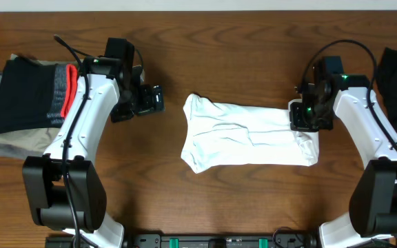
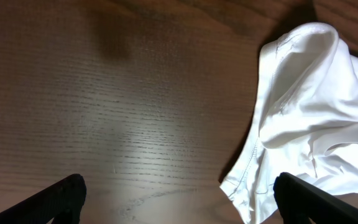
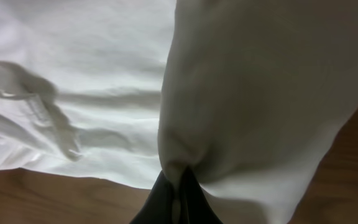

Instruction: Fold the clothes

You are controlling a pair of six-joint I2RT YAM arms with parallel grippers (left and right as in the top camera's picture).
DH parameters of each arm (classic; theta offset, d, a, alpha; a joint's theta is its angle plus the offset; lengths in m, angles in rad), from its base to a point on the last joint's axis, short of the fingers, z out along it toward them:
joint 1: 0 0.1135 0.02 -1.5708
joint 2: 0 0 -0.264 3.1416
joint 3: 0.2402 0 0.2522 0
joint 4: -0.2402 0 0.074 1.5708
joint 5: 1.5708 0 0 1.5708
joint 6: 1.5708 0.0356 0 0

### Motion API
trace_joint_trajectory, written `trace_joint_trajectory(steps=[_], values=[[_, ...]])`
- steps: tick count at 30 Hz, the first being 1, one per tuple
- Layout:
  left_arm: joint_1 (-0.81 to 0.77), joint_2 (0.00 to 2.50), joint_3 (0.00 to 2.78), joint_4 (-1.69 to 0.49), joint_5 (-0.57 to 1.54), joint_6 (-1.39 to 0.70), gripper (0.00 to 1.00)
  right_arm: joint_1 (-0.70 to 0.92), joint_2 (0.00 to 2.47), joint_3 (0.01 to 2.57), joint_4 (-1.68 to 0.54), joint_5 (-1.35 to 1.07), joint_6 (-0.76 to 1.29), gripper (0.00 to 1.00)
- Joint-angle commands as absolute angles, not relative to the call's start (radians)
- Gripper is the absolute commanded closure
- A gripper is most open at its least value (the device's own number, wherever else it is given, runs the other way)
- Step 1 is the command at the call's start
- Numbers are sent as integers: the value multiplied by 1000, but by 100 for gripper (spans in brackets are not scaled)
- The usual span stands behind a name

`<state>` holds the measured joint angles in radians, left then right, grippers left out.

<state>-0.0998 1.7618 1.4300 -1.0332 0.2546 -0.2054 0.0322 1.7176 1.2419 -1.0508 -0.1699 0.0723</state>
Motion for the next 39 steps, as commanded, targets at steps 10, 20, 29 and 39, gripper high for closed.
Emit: trace_joint_trajectory(steps=[10, 20, 29, 39], values=[[-97, 1751, 1419, -1038, 242, -199, 2, 97, 1725, 1254, -1034, -241, 126, 99], [-97, 1751, 1419, -1039, 242, -199, 2, 131, 1737, 1254, -995, -241, 193, 83], [-97, 1751, 1419, -1039, 242, -199, 2, 110, 1728, 1272, -1013, -244, 224, 82], [-97, 1751, 1419, -1035, 242, -199, 2, 61, 1729, 1262, -1093, -297, 144, 99]])
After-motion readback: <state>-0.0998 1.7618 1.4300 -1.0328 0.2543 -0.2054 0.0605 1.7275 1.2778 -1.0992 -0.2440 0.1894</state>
